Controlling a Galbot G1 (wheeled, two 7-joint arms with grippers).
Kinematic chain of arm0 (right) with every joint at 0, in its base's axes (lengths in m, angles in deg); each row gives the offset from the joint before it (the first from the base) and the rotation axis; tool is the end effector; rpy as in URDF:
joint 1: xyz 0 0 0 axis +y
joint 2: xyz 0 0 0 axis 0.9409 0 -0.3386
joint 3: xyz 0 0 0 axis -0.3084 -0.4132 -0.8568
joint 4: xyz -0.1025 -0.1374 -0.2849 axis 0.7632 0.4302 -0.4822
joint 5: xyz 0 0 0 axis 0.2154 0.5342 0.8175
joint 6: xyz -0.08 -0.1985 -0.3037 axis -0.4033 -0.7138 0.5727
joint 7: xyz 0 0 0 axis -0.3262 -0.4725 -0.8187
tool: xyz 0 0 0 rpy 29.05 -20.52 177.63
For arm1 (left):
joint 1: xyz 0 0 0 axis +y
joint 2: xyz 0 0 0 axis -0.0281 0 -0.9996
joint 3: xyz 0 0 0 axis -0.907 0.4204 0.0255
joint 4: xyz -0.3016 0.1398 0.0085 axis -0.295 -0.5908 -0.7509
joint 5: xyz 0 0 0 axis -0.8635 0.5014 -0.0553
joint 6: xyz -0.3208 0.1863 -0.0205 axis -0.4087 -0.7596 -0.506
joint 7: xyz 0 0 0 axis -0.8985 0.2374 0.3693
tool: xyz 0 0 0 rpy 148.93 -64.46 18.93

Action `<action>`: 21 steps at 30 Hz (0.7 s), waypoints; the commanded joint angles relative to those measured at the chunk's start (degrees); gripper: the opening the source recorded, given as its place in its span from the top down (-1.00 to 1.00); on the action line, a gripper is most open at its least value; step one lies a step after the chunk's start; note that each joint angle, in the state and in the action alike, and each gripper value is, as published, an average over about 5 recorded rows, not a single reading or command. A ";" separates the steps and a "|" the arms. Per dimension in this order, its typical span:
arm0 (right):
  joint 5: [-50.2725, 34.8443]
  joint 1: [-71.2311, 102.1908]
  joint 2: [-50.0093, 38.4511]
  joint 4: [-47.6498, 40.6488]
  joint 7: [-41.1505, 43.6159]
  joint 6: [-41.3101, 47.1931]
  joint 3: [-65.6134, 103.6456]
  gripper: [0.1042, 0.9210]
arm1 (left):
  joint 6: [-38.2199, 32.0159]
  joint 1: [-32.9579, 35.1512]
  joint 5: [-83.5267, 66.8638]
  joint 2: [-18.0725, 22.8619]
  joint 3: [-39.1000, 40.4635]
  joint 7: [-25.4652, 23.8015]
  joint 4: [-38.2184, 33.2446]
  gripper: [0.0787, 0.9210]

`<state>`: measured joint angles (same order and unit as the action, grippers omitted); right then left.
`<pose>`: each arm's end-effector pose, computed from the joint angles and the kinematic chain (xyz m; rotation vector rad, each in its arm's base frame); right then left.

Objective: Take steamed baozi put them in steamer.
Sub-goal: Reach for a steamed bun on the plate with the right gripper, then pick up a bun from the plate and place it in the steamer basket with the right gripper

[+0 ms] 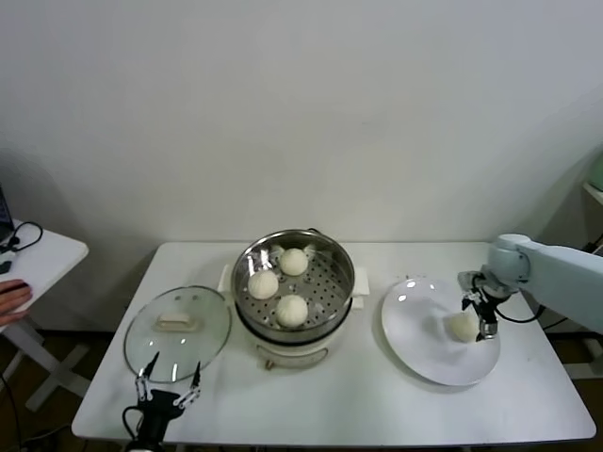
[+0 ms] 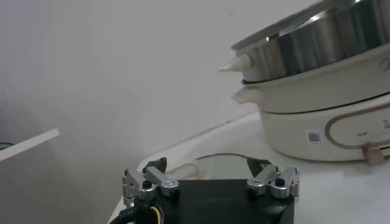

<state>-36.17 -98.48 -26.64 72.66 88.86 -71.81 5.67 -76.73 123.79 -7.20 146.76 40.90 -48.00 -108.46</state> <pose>0.5162 -0.1937 -0.2333 1.1434 -1.1807 1.3190 0.1498 0.0907 -0.4110 -0.0517 -2.9413 -0.5714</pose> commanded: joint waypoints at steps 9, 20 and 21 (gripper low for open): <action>0.98 1.47 0.10 -0.13 -0.59 -0.03 1.99 -0.36 | 0.05 -0.04 0.01 0.04 -0.07 0.08 -0.04 -0.77; -15.93 -29.15 -0.30 13.89 0.74 2.57 -22.54 -0.10 | 0.14 -0.39 -0.12 -0.11 0.08 0.06 -0.23 -0.77; -18.22 -33.37 0.39 15.49 1.08 2.76 -25.02 -0.10 | 0.17 -0.44 -0.17 -0.17 0.10 0.05 -0.30 -0.77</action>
<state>-40.58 -106.44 -27.36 77.48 88.82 -70.26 -0.20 -76.61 123.40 -7.28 146.72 40.93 -47.92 -108.64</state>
